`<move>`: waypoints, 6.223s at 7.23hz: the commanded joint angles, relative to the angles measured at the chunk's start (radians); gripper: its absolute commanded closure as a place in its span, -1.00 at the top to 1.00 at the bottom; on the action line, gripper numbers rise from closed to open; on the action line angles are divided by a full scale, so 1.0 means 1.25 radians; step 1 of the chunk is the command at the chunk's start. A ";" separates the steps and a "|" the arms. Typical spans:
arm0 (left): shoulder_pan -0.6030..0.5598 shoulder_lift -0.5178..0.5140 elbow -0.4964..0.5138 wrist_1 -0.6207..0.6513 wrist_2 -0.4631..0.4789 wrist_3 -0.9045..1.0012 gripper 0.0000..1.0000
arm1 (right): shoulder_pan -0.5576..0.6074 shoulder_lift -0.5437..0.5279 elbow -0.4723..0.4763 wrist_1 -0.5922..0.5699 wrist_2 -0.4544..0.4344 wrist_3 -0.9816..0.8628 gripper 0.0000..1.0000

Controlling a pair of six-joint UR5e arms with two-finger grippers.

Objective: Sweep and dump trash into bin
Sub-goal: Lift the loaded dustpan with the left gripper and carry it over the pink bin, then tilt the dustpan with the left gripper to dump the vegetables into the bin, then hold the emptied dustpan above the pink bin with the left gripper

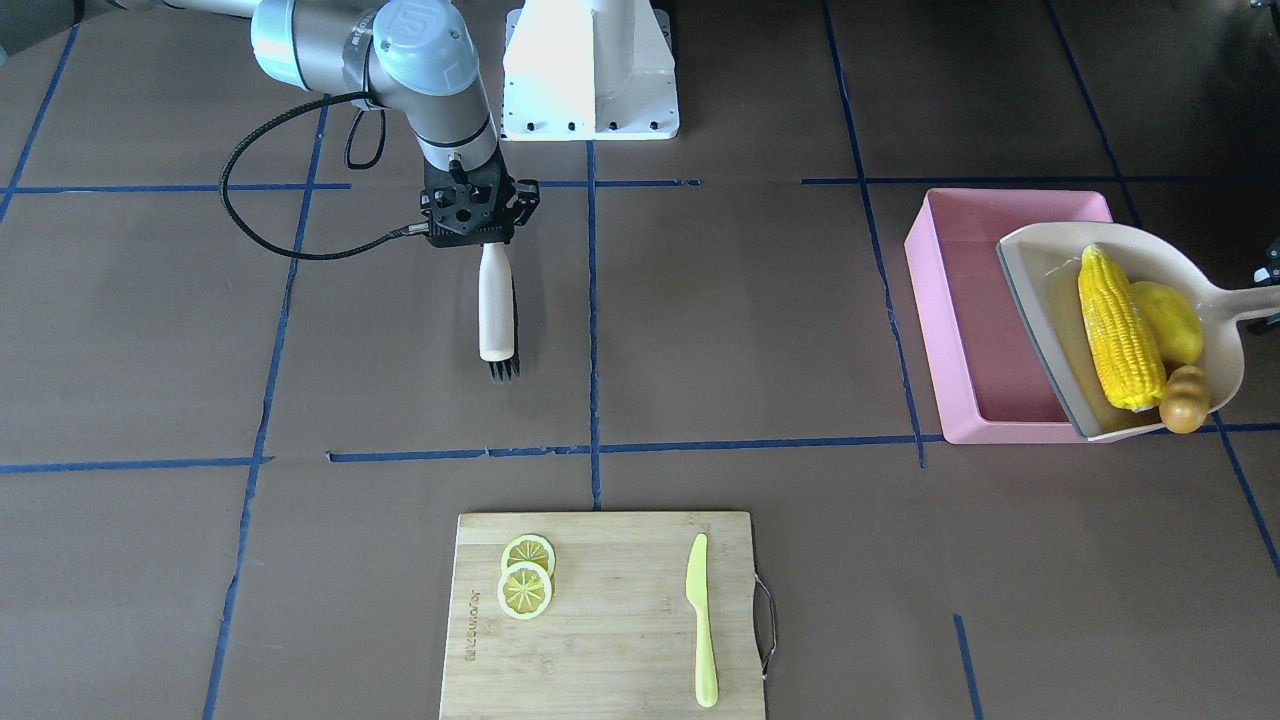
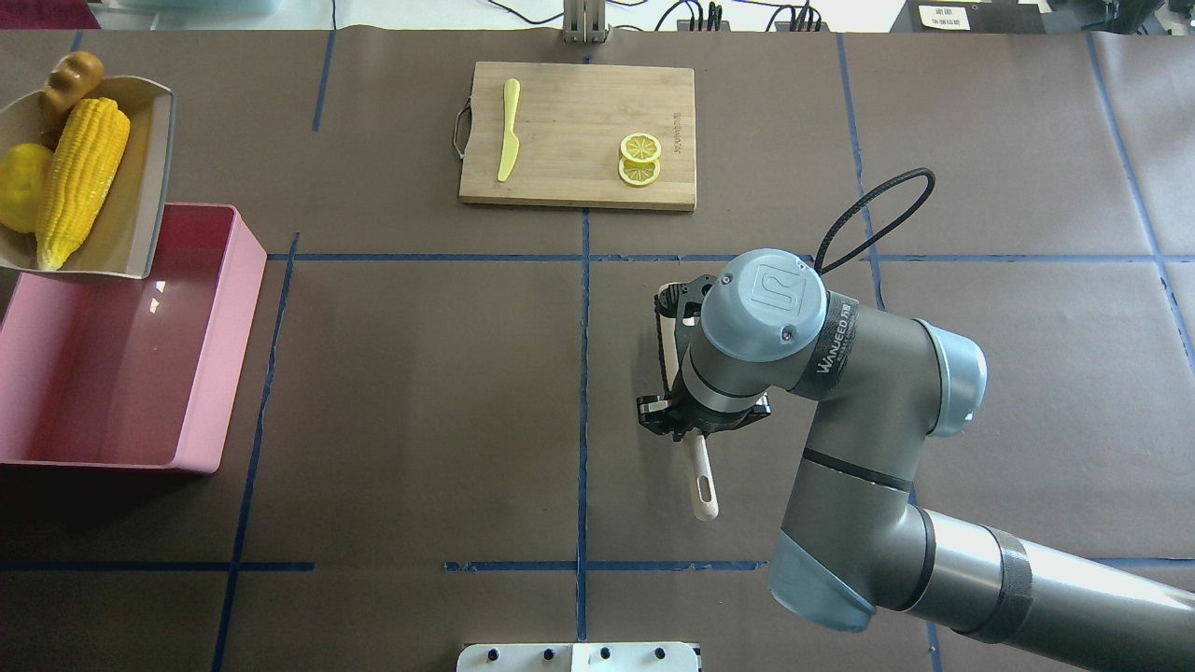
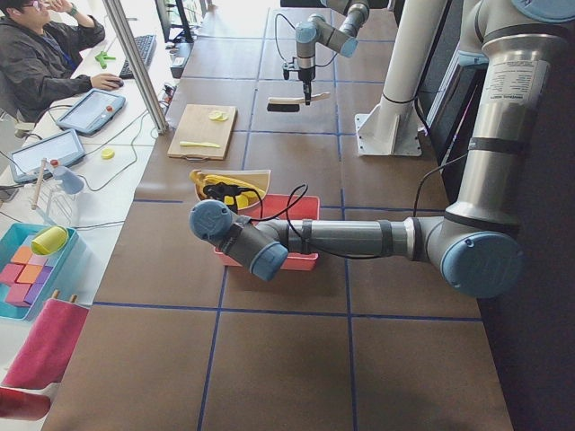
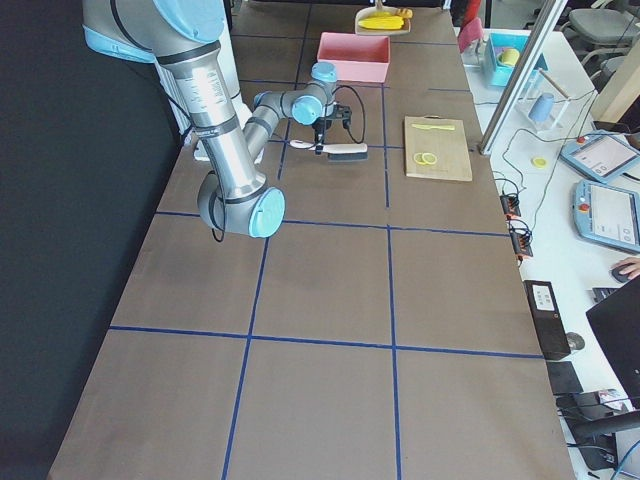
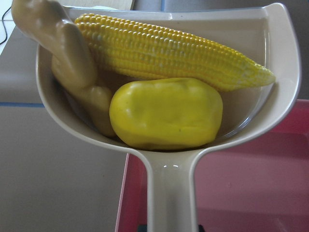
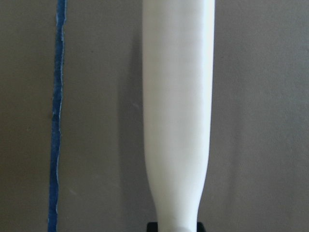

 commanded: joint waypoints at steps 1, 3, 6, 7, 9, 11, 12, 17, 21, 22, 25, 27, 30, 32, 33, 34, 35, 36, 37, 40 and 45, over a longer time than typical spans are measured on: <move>-0.007 0.026 0.014 0.000 0.054 0.040 -1.00 | 0.000 0.000 0.000 0.000 0.001 0.000 -1.00; -0.005 0.038 0.010 0.002 0.078 0.070 -1.00 | -0.002 -0.001 0.001 0.000 0.001 0.001 -1.00; 0.020 0.038 0.008 0.014 0.131 0.147 -1.00 | -0.002 -0.004 0.002 0.000 0.000 0.002 -1.00; 0.020 0.038 0.000 0.020 0.131 0.165 -1.00 | -0.002 -0.004 0.002 0.000 0.000 0.003 -1.00; 0.021 0.038 -0.003 0.021 0.133 0.215 -1.00 | 0.000 -0.005 0.007 0.000 0.000 0.003 -1.00; 0.021 0.037 -0.002 0.021 0.154 0.262 -1.00 | 0.000 -0.013 0.013 0.000 0.001 0.003 -1.00; 0.020 0.037 -0.002 0.023 0.183 0.287 -1.00 | 0.000 -0.018 0.018 0.000 0.000 0.002 -1.00; 0.014 0.037 -0.050 0.053 0.196 0.301 -1.00 | 0.000 -0.023 0.025 0.000 0.000 0.005 -1.00; -0.010 0.038 -0.110 0.179 0.200 0.274 -1.00 | 0.000 -0.021 0.025 0.000 0.001 0.012 -1.00; -0.018 0.037 -0.156 0.273 0.216 0.269 -1.00 | 0.000 -0.021 0.025 0.000 0.000 0.012 -1.00; 0.001 0.086 -0.234 0.274 0.271 0.278 -1.00 | 0.000 -0.022 0.025 0.000 0.000 0.012 -1.00; 0.007 0.120 -0.283 0.274 0.327 0.281 -1.00 | -0.002 -0.022 0.025 0.000 0.000 0.013 -1.00; 0.021 0.120 -0.303 0.275 0.419 0.286 -1.00 | -0.002 -0.022 0.025 0.000 0.000 0.013 -1.00; 0.013 0.114 -0.357 0.370 0.493 0.395 -1.00 | -0.002 -0.022 0.025 0.000 0.000 0.014 -1.00; 0.006 0.109 -0.427 0.505 0.523 0.447 -1.00 | -0.003 -0.021 0.025 0.000 0.000 0.014 -1.00; 0.007 0.107 -0.446 0.536 0.547 0.456 -1.00 | -0.004 -0.021 0.025 0.000 0.000 0.014 -1.00; 0.007 0.107 -0.445 0.539 0.549 0.456 -1.00 | -0.004 -0.022 0.025 0.000 0.000 0.014 -1.00; 0.010 0.106 -0.440 0.540 0.549 0.452 -1.00 | -0.004 -0.022 0.024 0.000 0.000 0.014 -1.00; 0.011 0.101 -0.434 0.543 0.545 0.443 -1.00 | -0.005 -0.022 0.025 0.000 0.000 0.014 -1.00; 0.010 0.065 -0.416 0.551 0.418 0.300 -1.00 | -0.004 -0.021 0.025 0.000 -0.002 0.014 -1.00; 0.009 0.059 -0.446 0.533 0.225 -0.065 -1.00 | -0.003 -0.021 0.025 0.001 -0.002 0.016 -1.00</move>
